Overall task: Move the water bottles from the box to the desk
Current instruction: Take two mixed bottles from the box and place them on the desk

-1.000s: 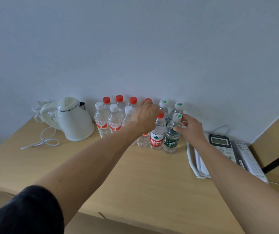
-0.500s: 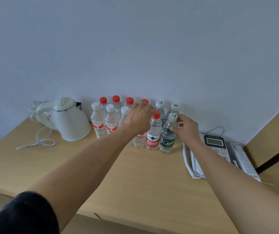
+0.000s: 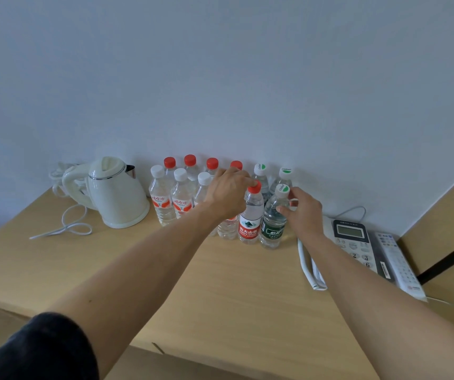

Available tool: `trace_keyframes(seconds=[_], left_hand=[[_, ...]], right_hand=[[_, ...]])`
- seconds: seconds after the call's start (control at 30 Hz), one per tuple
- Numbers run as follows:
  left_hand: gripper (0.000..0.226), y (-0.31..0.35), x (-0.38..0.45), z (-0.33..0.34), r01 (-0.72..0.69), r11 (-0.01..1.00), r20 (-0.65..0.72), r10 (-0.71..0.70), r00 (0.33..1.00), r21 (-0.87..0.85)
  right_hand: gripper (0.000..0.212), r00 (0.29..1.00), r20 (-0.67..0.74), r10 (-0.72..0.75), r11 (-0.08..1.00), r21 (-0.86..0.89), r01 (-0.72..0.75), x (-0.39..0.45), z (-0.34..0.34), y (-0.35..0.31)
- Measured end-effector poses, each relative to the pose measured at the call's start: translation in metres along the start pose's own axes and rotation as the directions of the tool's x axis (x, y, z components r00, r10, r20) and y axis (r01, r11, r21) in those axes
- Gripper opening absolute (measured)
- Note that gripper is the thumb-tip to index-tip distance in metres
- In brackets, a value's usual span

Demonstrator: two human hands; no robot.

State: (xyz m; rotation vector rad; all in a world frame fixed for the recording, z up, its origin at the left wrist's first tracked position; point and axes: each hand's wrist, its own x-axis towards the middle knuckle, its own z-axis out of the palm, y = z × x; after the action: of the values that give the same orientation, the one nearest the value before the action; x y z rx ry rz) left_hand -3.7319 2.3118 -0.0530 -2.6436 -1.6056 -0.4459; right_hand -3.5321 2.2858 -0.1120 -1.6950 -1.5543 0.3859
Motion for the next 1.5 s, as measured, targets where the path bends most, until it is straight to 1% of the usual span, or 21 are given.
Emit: trace_keyframes(seconds=[0.1, 0.3, 0.4, 0.53, 0.63, 0.77, 1.03, 1.2, 1.37, 1.43, 1.5], left_hand=[[0.061, 0.000, 0.000, 0.000, 0.003, 1.000, -0.005, -0.003, 1.000, 0.005], [0.060, 0.001, 0.003, 0.002, 0.013, 1.000, -0.006, -0.013, 1.000, 0.007], [0.053, 0.000, 0.007, 0.002, 0.014, 1.000, -0.003, -0.014, 1.000, 0.012], [0.036, 0.001, 0.018, 0.000, 0.036, 0.999, -0.010, -0.036, 0.999, 0.013], [0.038, 0.003, 0.028, -0.001, 0.057, 0.998, 0.010, -0.057, 0.998, 0.034], [0.030, 0.008, 0.036, 0.003, 0.083, 0.994, 0.014, -0.084, 0.996, 0.078], [0.030, 0.008, 0.043, 0.006, 0.128, 0.989, -0.005, -0.128, 0.992, 0.074], [0.031, 0.008, 0.042, 0.006, 0.140, 0.988, 0.010, -0.141, 0.990, 0.060], [0.032, 0.008, 0.038, 0.008, 0.151, 0.987, 0.027, -0.153, 0.988, 0.047], [0.032, 0.008, 0.036, 0.007, 0.172, 0.985, 0.014, -0.173, 0.985, 0.022], [0.037, 0.006, 0.035, 0.002, 0.200, 0.980, -0.001, -0.200, 0.980, -0.009]], right_hand=[[0.030, 0.999, -0.033, -0.018, 1.000, -0.011, 0.017, -0.004, 0.004, 0.002], [0.034, 0.999, 0.040, 0.023, 1.000, 0.003, -0.023, 0.005, -0.002, 0.000], [0.034, 0.998, 0.053, 0.028, 1.000, -0.008, -0.028, 0.007, -0.004, 0.001], [0.041, 0.997, 0.064, 0.048, 0.999, 0.008, -0.049, 0.007, -0.006, -0.002], [0.043, 0.997, 0.070, 0.044, 0.999, -0.017, -0.043, 0.009, -0.008, -0.004], [0.039, 0.996, 0.078, 0.049, 0.999, -0.020, -0.047, 0.013, -0.009, -0.004], [0.040, 0.995, 0.084, 0.054, 0.998, -0.022, -0.052, 0.012, -0.009, -0.004], [0.035, 0.995, 0.086, 0.053, 0.998, -0.037, -0.050, 0.011, -0.011, -0.005], [0.040, 0.988, 0.137, 0.064, 0.994, -0.093, -0.052, 0.013, -0.017, -0.006], [0.042, 0.985, 0.159, 0.071, 0.992, -0.113, -0.053, 0.015, -0.020, -0.007], [0.042, 0.981, 0.178, 0.071, 0.992, -0.116, -0.051, 0.016, -0.023, -0.009]])
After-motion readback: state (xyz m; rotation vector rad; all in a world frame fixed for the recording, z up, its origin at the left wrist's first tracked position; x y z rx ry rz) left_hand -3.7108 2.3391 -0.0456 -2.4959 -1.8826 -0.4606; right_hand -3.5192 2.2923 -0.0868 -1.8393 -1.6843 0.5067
